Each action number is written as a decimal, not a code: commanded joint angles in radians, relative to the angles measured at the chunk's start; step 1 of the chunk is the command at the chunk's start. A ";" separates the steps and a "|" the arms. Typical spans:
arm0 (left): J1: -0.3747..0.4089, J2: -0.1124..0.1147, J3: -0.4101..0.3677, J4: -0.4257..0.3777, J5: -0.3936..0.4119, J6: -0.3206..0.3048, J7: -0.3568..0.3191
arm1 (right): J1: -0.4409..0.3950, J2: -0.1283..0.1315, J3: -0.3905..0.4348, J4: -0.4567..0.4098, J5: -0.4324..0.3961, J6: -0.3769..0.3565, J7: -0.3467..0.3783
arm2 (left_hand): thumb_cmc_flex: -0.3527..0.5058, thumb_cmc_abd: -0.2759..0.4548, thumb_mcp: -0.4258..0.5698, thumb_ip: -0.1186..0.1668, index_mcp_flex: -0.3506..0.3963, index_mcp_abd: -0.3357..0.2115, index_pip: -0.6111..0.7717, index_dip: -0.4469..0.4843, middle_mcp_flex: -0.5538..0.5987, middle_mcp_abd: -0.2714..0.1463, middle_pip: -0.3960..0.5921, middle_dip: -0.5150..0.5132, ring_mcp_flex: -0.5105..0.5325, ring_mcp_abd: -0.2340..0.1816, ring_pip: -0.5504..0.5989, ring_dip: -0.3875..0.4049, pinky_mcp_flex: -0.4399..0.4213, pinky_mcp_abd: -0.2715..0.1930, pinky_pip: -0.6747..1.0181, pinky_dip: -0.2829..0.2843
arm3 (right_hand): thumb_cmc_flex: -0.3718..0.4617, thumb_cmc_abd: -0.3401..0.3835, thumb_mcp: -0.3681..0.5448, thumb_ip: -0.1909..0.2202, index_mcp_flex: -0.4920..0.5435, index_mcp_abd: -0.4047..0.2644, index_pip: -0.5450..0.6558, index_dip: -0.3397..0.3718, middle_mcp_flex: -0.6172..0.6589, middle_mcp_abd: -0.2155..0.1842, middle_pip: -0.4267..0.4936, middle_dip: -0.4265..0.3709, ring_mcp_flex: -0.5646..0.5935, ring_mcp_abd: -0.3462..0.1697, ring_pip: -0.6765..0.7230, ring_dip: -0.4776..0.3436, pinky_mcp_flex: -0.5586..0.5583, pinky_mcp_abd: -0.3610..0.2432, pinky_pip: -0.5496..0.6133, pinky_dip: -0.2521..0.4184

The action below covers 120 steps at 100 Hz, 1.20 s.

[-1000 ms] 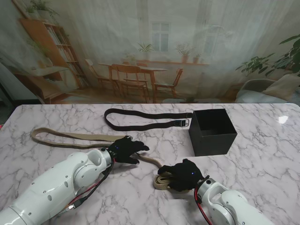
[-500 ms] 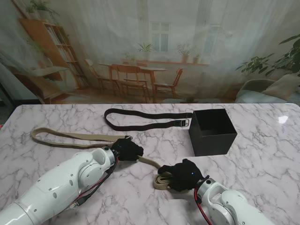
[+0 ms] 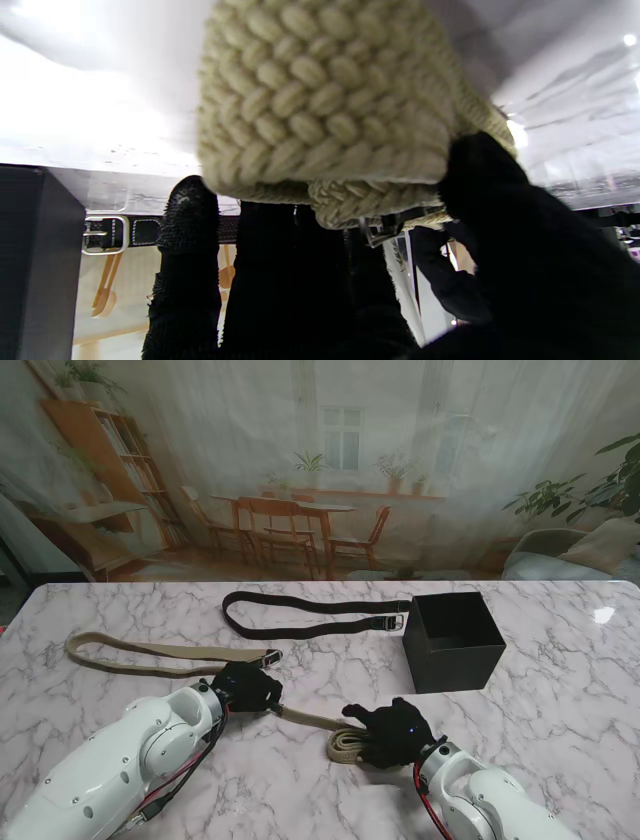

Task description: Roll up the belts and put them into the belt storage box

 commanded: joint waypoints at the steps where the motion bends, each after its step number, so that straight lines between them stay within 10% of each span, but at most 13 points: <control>1: 0.005 0.010 -0.002 0.006 0.000 0.002 -0.017 | -0.008 0.000 -0.004 0.021 -0.003 0.011 -0.005 | 0.037 -0.025 0.072 0.029 0.036 0.001 0.059 0.009 0.042 0.025 0.020 0.019 0.018 0.034 0.028 0.014 -0.001 -0.013 0.031 0.027 | 0.005 -0.029 0.085 0.073 -0.058 0.061 -0.004 -0.025 0.024 -0.093 0.170 0.029 0.003 0.001 -0.024 -0.011 -0.015 0.008 0.002 -0.009; 25: 0.015 0.006 -0.006 0.000 -0.036 -0.022 -0.011 | -0.003 0.001 -0.013 0.019 -0.006 0.035 0.014 | 0.039 -0.017 0.067 0.025 0.029 0.002 0.054 0.010 0.034 0.019 0.015 0.020 0.010 0.030 0.020 0.012 -0.007 -0.016 0.025 0.026 | -0.015 -0.020 0.075 0.098 -0.046 0.099 0.006 -0.039 0.037 -0.101 0.311 0.057 0.013 0.001 0.008 -0.003 -0.014 0.011 0.005 -0.014; 51: 0.099 0.011 -0.078 -0.089 -0.042 -0.087 -0.055 | 0.004 0.000 -0.018 0.026 0.011 0.038 0.027 | 0.041 -0.018 0.063 0.025 0.032 0.002 0.051 0.009 0.038 0.021 0.014 0.019 0.013 0.032 0.019 0.013 -0.005 -0.016 0.025 0.027 | 0.101 0.020 0.088 0.046 0.302 -0.152 0.137 0.131 0.154 -0.108 0.315 0.108 0.062 -0.008 0.037 0.005 0.007 0.017 0.019 -0.014; 64: 0.143 0.015 -0.114 -0.129 -0.046 -0.117 -0.082 | 0.011 -0.003 -0.027 0.031 0.028 0.045 0.028 | 0.044 -0.020 0.063 0.026 0.034 0.003 0.049 0.009 0.040 0.022 0.013 0.018 0.016 0.033 0.018 0.013 -0.003 -0.015 0.025 0.028 | 0.148 0.037 0.063 0.022 0.349 -0.188 0.233 0.074 0.193 -0.096 0.279 0.075 0.090 0.003 0.034 0.002 0.018 0.019 0.027 -0.014; 120: 0.050 0.015 0.077 -0.095 -0.257 -0.167 -0.155 | 0.065 -0.023 -0.100 0.033 0.087 0.128 0.011 | 0.047 -0.015 0.053 0.018 0.036 0.012 0.028 0.007 0.041 0.017 0.002 0.002 0.016 0.029 0.001 0.001 -0.001 -0.016 0.019 0.026 | 0.189 0.098 0.042 0.032 0.369 -0.047 0.239 -0.060 0.304 -0.060 0.179 0.016 0.171 0.033 0.056 0.001 0.054 0.025 0.059 -0.019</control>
